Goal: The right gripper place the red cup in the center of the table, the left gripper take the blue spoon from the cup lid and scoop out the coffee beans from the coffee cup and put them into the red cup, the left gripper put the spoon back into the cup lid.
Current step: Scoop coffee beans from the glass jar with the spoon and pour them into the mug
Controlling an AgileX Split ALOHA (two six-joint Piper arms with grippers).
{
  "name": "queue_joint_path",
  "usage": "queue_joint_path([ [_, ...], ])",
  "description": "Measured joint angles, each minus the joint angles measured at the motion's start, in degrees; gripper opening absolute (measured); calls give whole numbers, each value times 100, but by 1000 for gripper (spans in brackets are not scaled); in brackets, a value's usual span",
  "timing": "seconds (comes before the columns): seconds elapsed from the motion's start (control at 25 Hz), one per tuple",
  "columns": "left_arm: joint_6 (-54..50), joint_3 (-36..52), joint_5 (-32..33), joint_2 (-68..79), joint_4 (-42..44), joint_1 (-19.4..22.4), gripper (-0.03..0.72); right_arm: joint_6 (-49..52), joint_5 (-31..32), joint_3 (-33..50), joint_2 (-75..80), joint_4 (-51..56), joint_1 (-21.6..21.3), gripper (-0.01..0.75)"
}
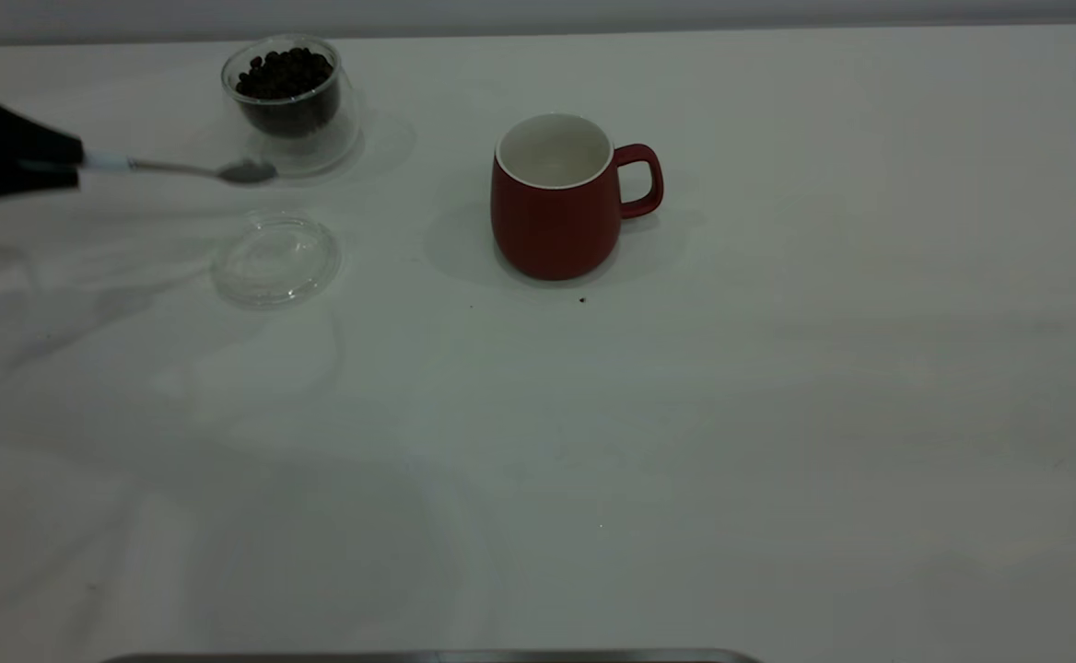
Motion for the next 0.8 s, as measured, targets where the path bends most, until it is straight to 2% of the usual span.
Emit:
queue_joint_path([
  [0.28, 454, -645, 198, -513, 50, 0, 124, 0, 0, 0, 0, 0, 0, 590],
  [0.6, 1524, -710, -691, -443, -44, -142, 124, 0, 0, 0, 0, 0, 0, 590],
  [0.8, 2397, -710, -1061, -316, -965, -582, 124, 0, 0, 0, 0, 0, 0, 590],
])
